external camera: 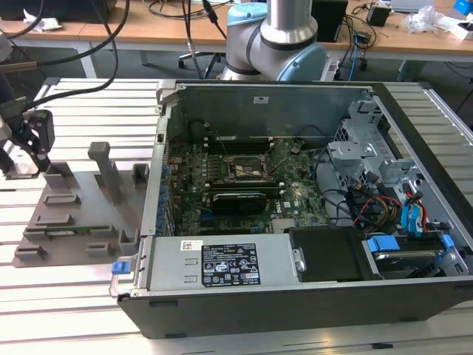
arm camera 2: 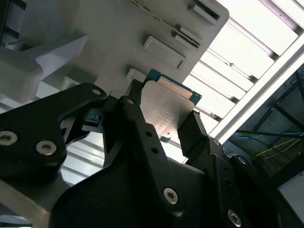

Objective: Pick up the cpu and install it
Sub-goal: 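Pick up the cpu and move it towards the insertion slot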

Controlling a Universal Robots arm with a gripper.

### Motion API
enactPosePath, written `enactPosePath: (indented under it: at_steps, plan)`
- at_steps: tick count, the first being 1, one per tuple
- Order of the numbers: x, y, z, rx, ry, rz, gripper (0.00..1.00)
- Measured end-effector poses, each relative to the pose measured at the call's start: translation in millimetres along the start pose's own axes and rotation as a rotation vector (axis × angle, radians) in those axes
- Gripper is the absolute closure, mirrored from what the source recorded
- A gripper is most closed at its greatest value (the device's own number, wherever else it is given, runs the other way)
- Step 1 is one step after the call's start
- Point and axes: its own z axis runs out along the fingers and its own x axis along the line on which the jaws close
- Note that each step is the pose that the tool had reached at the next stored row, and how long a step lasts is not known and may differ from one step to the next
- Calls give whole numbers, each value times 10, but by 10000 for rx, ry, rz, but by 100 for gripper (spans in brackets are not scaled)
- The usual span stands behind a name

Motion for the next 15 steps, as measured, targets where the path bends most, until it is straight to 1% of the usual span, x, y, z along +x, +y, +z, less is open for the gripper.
enactPosePath:
  at_steps: [6, 12, 15]
  plan:
    - [0, -2, -112, 0, 1, 0, 45]
    - [-1, -4, -207, 1, 1, 0, 45]
    - [-1, -5, -298, 0, 1, 0, 45]
